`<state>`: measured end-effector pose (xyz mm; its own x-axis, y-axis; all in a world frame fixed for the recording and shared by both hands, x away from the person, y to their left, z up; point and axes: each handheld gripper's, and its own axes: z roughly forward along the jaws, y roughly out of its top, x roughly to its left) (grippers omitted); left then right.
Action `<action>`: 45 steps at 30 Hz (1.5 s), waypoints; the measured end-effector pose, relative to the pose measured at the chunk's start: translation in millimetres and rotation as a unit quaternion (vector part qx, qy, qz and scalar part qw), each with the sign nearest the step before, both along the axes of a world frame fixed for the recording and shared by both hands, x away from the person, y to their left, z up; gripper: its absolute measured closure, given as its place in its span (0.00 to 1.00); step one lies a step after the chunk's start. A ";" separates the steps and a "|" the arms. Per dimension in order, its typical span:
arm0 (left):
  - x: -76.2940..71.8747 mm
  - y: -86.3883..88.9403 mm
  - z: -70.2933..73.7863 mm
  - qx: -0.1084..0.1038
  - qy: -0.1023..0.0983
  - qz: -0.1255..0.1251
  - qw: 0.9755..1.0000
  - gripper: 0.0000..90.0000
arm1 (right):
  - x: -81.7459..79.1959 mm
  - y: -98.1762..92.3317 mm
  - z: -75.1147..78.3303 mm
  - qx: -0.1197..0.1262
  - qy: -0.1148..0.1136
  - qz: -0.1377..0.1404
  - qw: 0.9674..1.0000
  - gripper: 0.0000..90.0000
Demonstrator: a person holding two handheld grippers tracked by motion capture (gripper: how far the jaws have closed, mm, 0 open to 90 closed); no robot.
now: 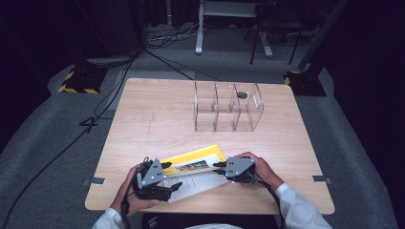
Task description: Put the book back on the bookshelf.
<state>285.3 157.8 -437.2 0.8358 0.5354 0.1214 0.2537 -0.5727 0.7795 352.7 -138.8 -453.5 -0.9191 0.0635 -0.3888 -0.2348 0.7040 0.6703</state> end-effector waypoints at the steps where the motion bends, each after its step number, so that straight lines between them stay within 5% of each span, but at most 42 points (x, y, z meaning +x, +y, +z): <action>1: 0.0 -5.7 0.0 0.012 -0.005 0.004 1.000 0.29 | -1.8 2.0 1.4 0.000 0.000 0.004 1.000 0.90; 4: 1.2 -17.7 -1.5 0.029 -0.015 0.013 0.999 0.30 | -6.6 7.4 4.1 -0.001 -0.001 0.007 1.000 0.91; 8: 5.9 -17.2 -4.1 0.034 -0.013 0.017 0.999 0.62 | -9.7 10.7 1.8 -0.006 0.004 0.010 1.000 0.89; 12: 4.8 -12.7 -9.3 0.057 -0.011 -0.020 0.998 0.80 | -7.3 9.8 0.0 0.007 0.018 0.010 1.000 0.86; 15: 3.8 -12.2 -12.9 0.076 -0.009 -0.037 0.996 0.83 | -3.6 8.0 -2.4 0.020 0.041 0.018 0.999 0.82; 18: 4.5 -6.2 -13.4 0.071 -0.005 -0.039 0.997 0.85 | 7.5 -0.4 -8.7 0.043 0.067 0.010 0.997 0.72; 23: 8.7 13.7 -16.0 0.039 0.013 -0.034 0.999 0.84 | 24.6 -17.2 -19.1 0.075 0.109 -0.009 0.991 0.74; 32: 17.7 29.8 -12.2 0.026 0.027 -0.007 0.999 0.73 | 3.3 -2.1 -13.9 0.053 0.015 0.006 0.998 0.88; 34: 15.7 26.4 -7.1 0.028 0.012 0.014 0.999 0.62 | 0.6 -0.4 -11.8 0.049 0.009 0.008 0.999 0.89; 39: 8.0 14.7 3.4 0.016 0.007 0.015 1.000 0.41 | -4.1 3.2 -8.3 0.040 0.005 0.011 0.999 0.90; 42: 2.9 -3.9 7.8 0.044 -0.006 0.032 0.998 0.33 | -9.4 6.5 -5.5 0.038 0.004 0.014 0.999 0.92; 45: 2.5 -20.7 9.5 0.044 0.008 0.033 0.998 0.33 | -11.3 7.9 -5.0 0.036 0.002 0.015 0.999 0.92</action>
